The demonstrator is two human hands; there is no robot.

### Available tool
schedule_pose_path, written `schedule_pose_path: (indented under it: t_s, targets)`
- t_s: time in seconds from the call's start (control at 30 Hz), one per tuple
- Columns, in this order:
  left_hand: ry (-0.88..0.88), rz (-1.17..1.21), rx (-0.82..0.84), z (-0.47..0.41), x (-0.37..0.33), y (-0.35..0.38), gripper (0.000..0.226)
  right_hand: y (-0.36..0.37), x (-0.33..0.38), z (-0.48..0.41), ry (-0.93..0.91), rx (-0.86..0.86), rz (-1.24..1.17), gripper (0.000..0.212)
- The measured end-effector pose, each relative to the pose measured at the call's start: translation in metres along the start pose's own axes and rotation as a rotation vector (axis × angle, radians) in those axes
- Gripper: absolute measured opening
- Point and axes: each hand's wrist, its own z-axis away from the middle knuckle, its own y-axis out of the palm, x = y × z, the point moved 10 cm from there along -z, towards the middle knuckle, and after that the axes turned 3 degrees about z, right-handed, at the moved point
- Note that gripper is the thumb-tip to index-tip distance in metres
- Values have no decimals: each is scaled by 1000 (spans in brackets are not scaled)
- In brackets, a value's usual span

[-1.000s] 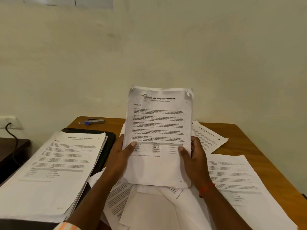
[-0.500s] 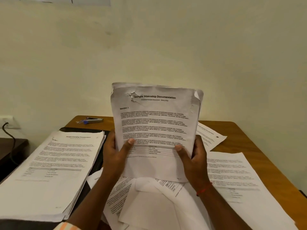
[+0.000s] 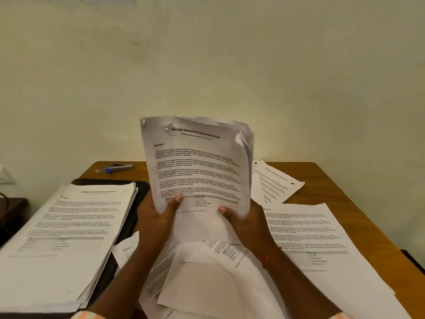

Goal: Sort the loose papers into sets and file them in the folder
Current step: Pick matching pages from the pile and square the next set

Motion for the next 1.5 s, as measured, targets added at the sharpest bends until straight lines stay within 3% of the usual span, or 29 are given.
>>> schedule_pose_path:
  t_s: [0.23,0.37,0.6,0.8,1.0,1.13,1.23,1.37,1.5]
  targets:
    - [-7,-122,0,-2,9,1,37,2,6,1,-30,36,155,67]
    - [-41,-160,7,-7,13,-4,36,15,2,4,-27,155,263,57]
    - [-237,-154,88,-22,39,-12,35,4,-10,-7,43,57,266,32]
    - [-489,-246,232,-18,99,-17,41,-14,-40,-16,116,12,603,29]
    - [-461,-351,250,-15,103,-13,40,-37,-66,-28,175,-91,607,29]
    - [-429,-387,266,-15,97,-8,39,-94,-101,-70,436,-261,637,55]
    - [-434,-381,260,-13,95,-7,38,-130,-126,-88,690,-273,743,79]
    - [-443,-368,255,-12,93,-6,36,-128,-139,-105,764,-226,817,92]
    - [-435,-384,259,-13,94,-6,38,-113,-147,-113,791,-251,773,88]
